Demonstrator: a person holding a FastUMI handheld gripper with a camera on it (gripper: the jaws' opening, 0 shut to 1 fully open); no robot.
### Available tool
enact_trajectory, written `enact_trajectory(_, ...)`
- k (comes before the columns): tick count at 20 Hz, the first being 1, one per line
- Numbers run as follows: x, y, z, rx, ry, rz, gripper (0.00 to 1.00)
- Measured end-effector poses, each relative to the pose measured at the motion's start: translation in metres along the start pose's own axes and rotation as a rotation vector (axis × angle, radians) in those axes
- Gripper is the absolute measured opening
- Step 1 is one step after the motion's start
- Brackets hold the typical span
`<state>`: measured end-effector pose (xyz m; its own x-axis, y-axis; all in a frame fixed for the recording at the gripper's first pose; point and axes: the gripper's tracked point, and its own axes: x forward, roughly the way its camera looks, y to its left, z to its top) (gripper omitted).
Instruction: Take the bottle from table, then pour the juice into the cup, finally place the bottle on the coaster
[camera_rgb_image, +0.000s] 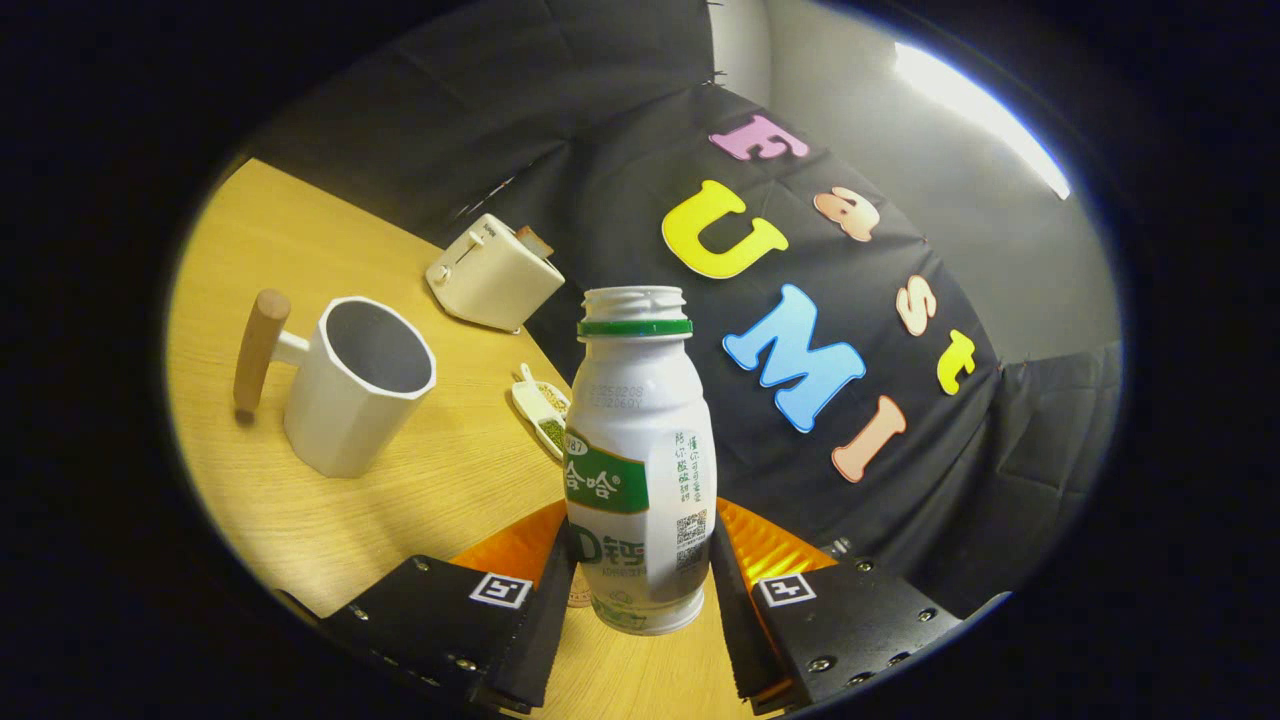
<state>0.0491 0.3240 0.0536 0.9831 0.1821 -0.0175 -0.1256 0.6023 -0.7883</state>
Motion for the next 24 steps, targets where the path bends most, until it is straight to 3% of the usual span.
enact_trajectory(11, 0.006, 0.01, 0.012, -0.335, -0.021, -0.05, 0.67)
enact_trajectory(24, 0.016, 0.016, 0.017, -0.552, -0.038, -0.074, 0.67)
